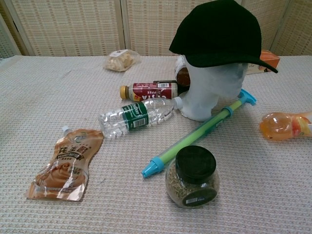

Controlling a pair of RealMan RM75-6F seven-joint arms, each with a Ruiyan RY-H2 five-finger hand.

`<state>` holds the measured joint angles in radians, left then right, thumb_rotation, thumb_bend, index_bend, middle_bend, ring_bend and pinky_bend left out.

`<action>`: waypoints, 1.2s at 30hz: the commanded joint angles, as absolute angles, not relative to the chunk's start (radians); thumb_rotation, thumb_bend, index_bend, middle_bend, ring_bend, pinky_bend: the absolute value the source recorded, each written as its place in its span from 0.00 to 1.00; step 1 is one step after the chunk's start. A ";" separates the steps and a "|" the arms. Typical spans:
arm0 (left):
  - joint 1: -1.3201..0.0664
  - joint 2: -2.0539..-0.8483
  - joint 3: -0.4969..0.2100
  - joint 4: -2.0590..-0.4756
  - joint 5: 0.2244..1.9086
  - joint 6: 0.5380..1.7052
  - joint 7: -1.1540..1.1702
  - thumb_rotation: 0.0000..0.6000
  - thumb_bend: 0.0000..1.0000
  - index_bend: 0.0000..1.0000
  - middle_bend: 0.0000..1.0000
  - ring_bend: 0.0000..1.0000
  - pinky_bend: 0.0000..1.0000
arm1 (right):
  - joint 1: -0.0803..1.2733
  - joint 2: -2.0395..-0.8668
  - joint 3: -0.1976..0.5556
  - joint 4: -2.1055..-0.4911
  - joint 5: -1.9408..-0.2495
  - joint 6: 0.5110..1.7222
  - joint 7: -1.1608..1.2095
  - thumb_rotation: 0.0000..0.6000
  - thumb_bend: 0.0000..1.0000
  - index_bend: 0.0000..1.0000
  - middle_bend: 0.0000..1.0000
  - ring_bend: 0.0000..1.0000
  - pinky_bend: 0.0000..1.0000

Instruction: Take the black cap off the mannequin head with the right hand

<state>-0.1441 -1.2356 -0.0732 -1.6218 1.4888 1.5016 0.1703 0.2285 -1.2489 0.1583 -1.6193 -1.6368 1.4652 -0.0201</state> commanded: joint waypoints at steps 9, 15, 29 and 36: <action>-0.133 -1.226 -0.071 -1.602 1.476 1.500 0.134 1.00 0.13 0.22 0.21 0.18 0.24 | 0.325 -1.356 0.185 -1.640 -1.624 1.397 -0.102 1.00 0.10 0.35 0.41 0.84 1.00; -0.138 -1.226 -0.073 -1.595 1.480 1.495 0.111 1.00 0.13 0.22 0.21 0.18 0.24 | 0.361 -1.418 0.190 -1.602 -1.637 1.395 -0.140 1.00 0.11 0.37 0.41 0.84 1.00; -0.136 -1.211 -0.069 -1.586 1.477 1.480 0.055 1.00 0.13 0.22 0.21 0.18 0.24 | 0.407 -1.590 0.200 -1.397 -1.668 1.481 -0.100 1.00 0.44 0.61 0.52 0.86 1.00; -0.139 -1.201 -0.069 -1.595 1.475 1.469 0.039 1.00 0.13 0.22 0.21 0.18 0.24 | 0.425 -1.639 0.221 -1.315 -1.675 1.538 -0.050 1.00 0.59 0.82 0.67 0.90 1.00</action>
